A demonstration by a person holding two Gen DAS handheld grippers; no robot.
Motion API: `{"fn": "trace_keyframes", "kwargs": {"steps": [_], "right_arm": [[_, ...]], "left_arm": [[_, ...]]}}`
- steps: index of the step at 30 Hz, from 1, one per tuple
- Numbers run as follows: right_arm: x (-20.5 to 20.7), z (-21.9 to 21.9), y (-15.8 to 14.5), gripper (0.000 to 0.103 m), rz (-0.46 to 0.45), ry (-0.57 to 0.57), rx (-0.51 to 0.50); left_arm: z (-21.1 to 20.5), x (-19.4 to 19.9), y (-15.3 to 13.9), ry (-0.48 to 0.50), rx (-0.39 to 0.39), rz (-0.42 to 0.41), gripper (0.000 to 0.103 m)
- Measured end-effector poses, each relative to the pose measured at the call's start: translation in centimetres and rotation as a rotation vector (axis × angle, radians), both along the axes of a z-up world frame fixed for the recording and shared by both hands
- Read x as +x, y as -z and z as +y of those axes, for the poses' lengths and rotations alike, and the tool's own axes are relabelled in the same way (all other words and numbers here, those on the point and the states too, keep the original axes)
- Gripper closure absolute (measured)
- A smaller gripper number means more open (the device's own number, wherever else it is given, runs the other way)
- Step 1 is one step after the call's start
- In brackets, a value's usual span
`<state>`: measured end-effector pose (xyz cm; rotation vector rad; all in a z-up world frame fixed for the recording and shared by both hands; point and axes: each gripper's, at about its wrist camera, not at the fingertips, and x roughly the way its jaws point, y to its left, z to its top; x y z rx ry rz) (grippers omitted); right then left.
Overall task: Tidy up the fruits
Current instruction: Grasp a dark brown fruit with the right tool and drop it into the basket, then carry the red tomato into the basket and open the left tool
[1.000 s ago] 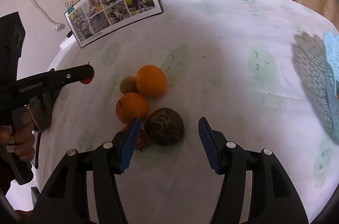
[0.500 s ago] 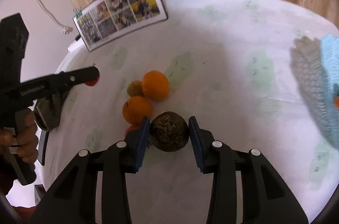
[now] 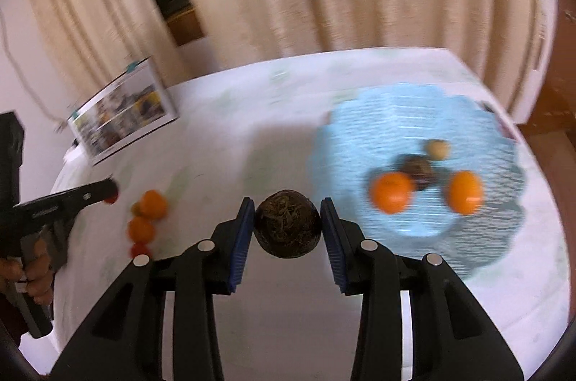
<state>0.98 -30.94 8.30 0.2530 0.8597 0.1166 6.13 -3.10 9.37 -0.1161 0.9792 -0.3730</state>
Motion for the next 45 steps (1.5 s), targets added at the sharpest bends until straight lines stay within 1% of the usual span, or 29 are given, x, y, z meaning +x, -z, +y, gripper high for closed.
{"fn": "trace_keyframes", "kwargs": {"steps": [4,8,10,11,17,23,29,34,35,36,37,38,41,45], "right_arm": [[-0.7,-4.0,0.3,0.064,0.011,0.089,-0.014],[-1.4,-6.8,0.5,0.063,0.007,0.137,-0.023],[-1.7,-7.6,0.6,0.050,0.005,0.155,-0.019],[-2.0,-8.2,0.5,0.042,-0.004,0.169,-0.015],[-3.6,-10.3,0.4,0.041,-0.020,0.194,-0.017],[-5.1,-12.1,0.3,0.041,-0.024,0.215,-0.016],[-6.4,-13.6,0.6,0.041,-0.013,0.234,-0.015],[-6.9,-14.4,0.9,0.041,-0.004,0.248,-0.016],[-7.0,-14.5,1.0,0.041,-0.002,0.250,-0.015],[-7.0,-14.6,1.0,0.041,-0.001,0.250,-0.014],[-7.0,-14.6,1.0,0.041,0.000,0.250,-0.014],[-7.0,-14.6,1.1,0.041,0.001,0.249,-0.014],[-7.0,-14.3,1.2,0.041,0.001,0.247,-0.010],[-6.4,-13.6,1.1,0.041,-0.005,0.225,-0.002]], "left_arm": [[-2.5,-0.5,-0.7,0.028,-0.003,-0.014,0.076],[-4.9,-0.9,-1.2,0.054,-0.008,-0.026,0.076],[-6.1,-1.2,-1.4,0.067,-0.008,-0.029,0.076],[-6.6,-1.3,-1.5,0.074,-0.008,-0.031,0.076],[-10.5,-2.0,-1.9,0.122,-0.015,-0.042,0.076],[-15.3,-2.4,-2.1,0.200,-0.029,-0.046,0.076],[-20.1,-2.4,-1.6,0.283,-0.035,-0.044,0.076],[-23.2,-2.1,-1.2,0.323,-0.036,-0.044,0.075],[-23.6,-2.0,-1.2,0.328,-0.036,-0.043,0.068],[-23.8,-2.1,-1.2,0.329,-0.035,-0.044,0.053],[-23.8,-2.1,-1.3,0.322,-0.035,-0.053,0.048],[-23.7,-2.1,-1.4,0.313,-0.037,-0.060,0.047],[-22.9,-1.6,-1.4,0.286,-0.036,-0.049,0.047],[-20.7,-1.3,-1.4,0.231,-0.029,-0.041,0.047]]}}
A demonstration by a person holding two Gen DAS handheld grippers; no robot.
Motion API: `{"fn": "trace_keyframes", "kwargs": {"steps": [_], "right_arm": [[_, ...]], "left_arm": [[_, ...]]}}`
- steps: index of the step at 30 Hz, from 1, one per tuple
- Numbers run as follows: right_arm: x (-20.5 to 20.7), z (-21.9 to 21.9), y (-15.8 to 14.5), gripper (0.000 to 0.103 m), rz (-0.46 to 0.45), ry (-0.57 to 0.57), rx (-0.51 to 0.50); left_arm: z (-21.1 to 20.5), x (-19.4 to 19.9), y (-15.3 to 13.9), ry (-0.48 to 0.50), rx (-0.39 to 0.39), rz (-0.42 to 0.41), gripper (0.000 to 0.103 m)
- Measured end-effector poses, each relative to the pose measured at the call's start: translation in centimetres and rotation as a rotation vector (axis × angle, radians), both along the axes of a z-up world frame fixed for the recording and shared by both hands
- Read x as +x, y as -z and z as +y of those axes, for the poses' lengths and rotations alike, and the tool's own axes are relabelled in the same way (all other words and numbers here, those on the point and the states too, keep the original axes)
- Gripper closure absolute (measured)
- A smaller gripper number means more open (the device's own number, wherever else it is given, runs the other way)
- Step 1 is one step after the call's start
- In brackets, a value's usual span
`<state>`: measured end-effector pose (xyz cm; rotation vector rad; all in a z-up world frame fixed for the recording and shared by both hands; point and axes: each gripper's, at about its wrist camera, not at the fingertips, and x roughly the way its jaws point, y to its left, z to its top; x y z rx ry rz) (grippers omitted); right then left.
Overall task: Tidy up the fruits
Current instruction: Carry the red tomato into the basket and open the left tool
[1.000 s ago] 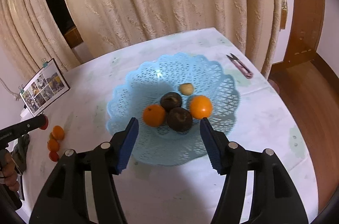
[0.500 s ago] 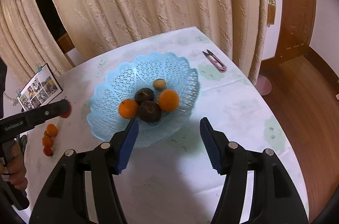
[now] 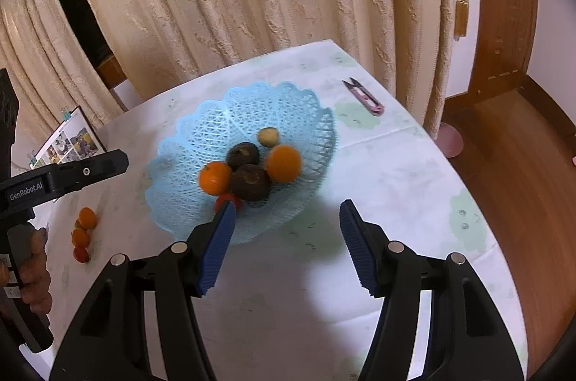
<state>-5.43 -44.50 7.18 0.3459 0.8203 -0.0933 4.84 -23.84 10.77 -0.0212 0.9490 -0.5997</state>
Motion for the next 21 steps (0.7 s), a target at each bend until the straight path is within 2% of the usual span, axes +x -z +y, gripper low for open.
{"fn": "trace_keyframes", "kwargs": {"steps": [13,15,17,21], "right_arm": [[3.3,6.5,-0.9,0.041,-0.030,-0.132,0.008],[3.7,7.6,-1.0,0.035,-0.031,-0.152,0.010],[4.0,8.6,-1.0,0.033,-0.033,-0.166,0.008],[4.4,10.7,-0.9,0.033,-0.028,-0.195,0.009]], "left_arm": [[10.3,0.4,-1.1,-0.205,0.030,-0.015,0.045],[11.7,0.5,-1.3,-0.231,0.037,-0.019,0.045],[13.2,0.5,-1.3,-0.260,0.052,-0.023,0.045],[15.0,0.5,-1.3,-0.299,0.087,-0.037,0.034]]}}
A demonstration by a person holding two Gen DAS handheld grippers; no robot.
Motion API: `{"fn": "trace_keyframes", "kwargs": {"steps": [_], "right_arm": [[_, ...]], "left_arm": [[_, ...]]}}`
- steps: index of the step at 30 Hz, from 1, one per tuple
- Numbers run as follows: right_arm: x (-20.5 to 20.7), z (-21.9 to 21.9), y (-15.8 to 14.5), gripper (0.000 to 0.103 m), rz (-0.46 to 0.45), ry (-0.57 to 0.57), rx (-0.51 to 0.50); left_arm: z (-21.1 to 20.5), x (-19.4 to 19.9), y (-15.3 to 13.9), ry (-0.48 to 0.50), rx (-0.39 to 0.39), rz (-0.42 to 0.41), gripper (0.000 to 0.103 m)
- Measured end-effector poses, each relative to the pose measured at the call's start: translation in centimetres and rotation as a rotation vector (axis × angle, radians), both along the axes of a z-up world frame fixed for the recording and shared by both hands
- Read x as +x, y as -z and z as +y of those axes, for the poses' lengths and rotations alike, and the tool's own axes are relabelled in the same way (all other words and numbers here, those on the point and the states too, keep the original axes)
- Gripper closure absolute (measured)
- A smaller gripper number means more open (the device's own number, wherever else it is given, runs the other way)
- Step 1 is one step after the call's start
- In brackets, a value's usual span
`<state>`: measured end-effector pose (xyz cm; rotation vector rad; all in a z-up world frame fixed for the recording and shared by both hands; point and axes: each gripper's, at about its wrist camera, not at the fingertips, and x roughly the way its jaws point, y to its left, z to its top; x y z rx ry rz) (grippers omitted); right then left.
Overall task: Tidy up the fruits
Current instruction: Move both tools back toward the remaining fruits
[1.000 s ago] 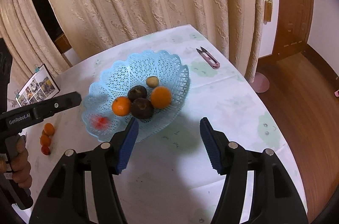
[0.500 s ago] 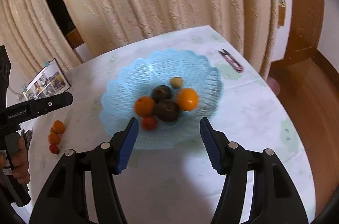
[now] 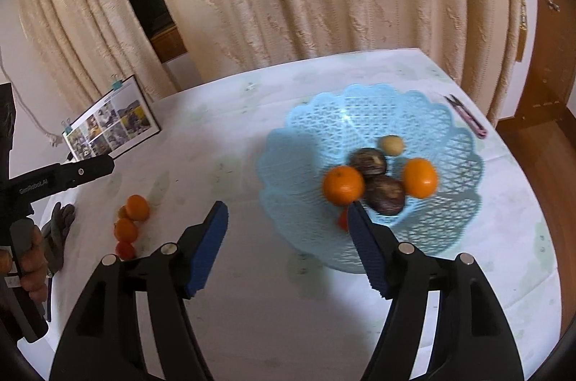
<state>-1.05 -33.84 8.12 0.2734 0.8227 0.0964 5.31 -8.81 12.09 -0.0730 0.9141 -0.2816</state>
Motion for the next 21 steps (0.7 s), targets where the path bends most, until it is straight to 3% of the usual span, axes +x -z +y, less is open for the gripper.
{"fn": "trace_keyframes", "kwargs": {"steps": [3,6,21], "right_arm": [[0.3,1.0,0.0,0.030,0.002,-0.012,-0.002],[0.6,2.3,-0.2,0.025,-0.003,-0.021,-0.005],[2.2,8.5,-0.4,0.021,0.005,-0.112,-0.009]], "left_arm": [[1.1,-0.1,0.0,-0.010,0.021,-0.003,0.031],[2.0,-0.2,-0.1,-0.021,0.043,-0.011,0.021],[6.7,-0.3,0.1,-0.066,0.151,-0.024,0.021]]}}
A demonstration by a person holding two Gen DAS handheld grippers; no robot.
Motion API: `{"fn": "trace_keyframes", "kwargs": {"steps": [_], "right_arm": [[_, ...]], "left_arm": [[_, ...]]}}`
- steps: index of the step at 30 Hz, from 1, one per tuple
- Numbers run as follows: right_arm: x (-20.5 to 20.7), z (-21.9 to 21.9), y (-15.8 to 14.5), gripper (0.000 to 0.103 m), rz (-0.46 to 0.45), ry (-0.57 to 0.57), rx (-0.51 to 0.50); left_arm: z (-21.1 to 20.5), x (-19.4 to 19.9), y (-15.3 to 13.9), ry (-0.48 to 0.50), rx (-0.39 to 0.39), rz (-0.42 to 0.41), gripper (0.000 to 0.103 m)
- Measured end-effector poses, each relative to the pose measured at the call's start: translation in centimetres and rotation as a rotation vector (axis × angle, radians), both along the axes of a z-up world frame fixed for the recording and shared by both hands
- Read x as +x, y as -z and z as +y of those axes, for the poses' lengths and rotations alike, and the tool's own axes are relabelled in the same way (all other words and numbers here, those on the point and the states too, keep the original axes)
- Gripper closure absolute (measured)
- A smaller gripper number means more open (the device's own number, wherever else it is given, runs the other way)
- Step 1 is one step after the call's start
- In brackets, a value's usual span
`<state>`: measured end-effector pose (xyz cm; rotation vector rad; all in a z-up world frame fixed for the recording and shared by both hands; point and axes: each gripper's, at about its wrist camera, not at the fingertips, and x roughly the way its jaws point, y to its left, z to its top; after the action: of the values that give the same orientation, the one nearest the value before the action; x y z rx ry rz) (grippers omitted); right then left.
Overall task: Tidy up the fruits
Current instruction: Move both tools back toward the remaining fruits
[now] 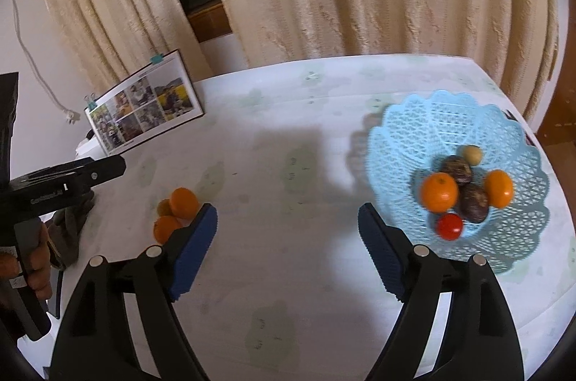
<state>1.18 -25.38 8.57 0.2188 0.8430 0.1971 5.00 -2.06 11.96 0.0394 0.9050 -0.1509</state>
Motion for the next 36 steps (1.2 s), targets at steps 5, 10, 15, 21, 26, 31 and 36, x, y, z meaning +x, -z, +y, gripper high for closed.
{"fn": "trace_keyframes", "kwargs": {"steps": [5,10,15,21,26,31,36], "right_arm": [[0.4,2.8,0.2,0.021,0.009,-0.049,-0.002],[0.8,5.6,0.6,0.021,0.021,-0.099,-0.007],[1.2,7.6,1.2,0.021,0.036,-0.132,-0.009],[1.5,9.6,2.0,0.021,0.059,-0.161,-0.011],[1.9,11.5,2.7,0.021,0.069,-0.197,-0.015],[2.8,13.7,3.5,0.021,0.085,-0.233,-0.021],[3.8,15.9,4.8,0.023,0.109,-0.269,-0.040]], "left_arm": [[1.6,0.2,0.2,-0.015,0.014,0.004,0.021],[3.2,0.4,0.5,-0.024,0.021,0.013,0.021],[4.4,0.7,0.9,-0.030,0.031,0.018,0.021],[6.4,1.1,1.5,-0.053,0.021,0.040,0.021],[8.3,1.3,2.2,-0.083,0.008,0.064,0.021],[9.6,1.4,2.7,-0.094,0.010,0.077,0.021],[11.0,1.4,3.0,-0.110,0.007,0.086,0.021]]}}
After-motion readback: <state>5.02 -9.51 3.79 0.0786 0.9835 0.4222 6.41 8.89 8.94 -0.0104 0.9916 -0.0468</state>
